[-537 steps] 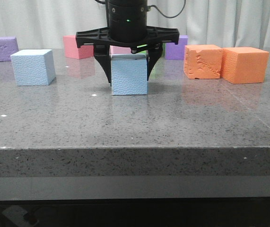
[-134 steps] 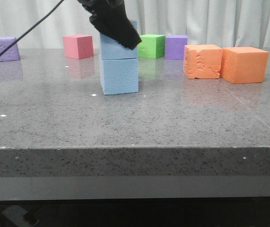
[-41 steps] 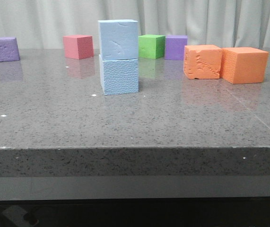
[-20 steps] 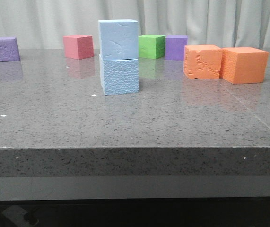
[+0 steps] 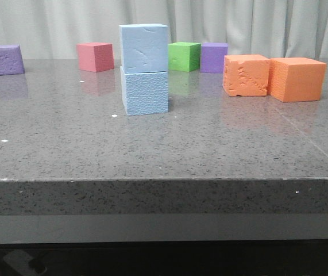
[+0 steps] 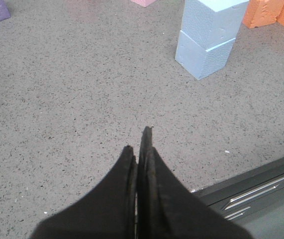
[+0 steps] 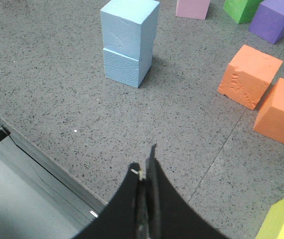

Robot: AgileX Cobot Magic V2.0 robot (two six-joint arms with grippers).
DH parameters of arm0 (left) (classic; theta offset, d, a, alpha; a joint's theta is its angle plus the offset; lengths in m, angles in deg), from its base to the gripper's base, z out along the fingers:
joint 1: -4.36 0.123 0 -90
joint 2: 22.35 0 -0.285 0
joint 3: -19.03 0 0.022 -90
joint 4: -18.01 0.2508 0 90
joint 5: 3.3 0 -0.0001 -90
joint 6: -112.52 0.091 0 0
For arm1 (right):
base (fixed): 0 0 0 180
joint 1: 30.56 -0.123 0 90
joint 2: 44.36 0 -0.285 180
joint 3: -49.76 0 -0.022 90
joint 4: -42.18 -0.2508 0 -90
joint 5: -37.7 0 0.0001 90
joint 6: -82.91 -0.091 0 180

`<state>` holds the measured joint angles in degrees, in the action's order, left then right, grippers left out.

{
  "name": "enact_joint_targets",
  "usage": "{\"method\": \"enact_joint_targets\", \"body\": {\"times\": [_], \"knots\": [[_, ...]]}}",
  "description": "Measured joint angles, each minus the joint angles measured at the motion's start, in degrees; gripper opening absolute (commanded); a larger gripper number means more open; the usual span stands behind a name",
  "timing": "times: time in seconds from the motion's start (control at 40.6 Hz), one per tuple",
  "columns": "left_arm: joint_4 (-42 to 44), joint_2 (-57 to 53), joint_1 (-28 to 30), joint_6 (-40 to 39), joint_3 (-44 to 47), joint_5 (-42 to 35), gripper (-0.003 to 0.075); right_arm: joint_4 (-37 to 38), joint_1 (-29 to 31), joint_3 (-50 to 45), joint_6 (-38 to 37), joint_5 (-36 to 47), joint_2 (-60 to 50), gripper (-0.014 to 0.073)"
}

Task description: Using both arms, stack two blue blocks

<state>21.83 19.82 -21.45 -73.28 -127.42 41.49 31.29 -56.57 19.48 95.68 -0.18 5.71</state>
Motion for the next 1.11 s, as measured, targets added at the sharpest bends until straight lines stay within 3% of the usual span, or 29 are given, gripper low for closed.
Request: {"method": "enact_joint_targets", "body": {"times": [0.221,0.344,0.615,0.763,0.96,1.107], "knots": [[0.00,-1.32,0.21,0.00,1.00,-0.84,-0.0020,0.00,0.00,0.00,0.00,0.00,0.00,-0.0122],[-0.19,-5.19,4.02,0.00,4.76,-3.90,-0.0020,0.00,0.00,0.00,0.00,0.00,0.00,-0.0122],[2.55,-18.74,17.40,0.00,23.41,-24.84,-0.0020,0.00,0.00,0.00,0.00,0.00,0.00,-0.0122],[1.69,-26.55,21.86,0.00,34.30,-36.88,-0.0020,0.00,0.00,0.00,0.00,0.00,0.00,-0.0122],[-2.93,-34.30,23.65,0.00,43.25,-41.46,-0.0020,0.00,0.00,0.00,0.00,0.00,0.00,-0.0122],[-3.81,-34.63,23.65,0.00,44.00,-42.37,-0.0020,0.00,0.00,0.00,0.00,0.00,0.00,-0.0122]]}}
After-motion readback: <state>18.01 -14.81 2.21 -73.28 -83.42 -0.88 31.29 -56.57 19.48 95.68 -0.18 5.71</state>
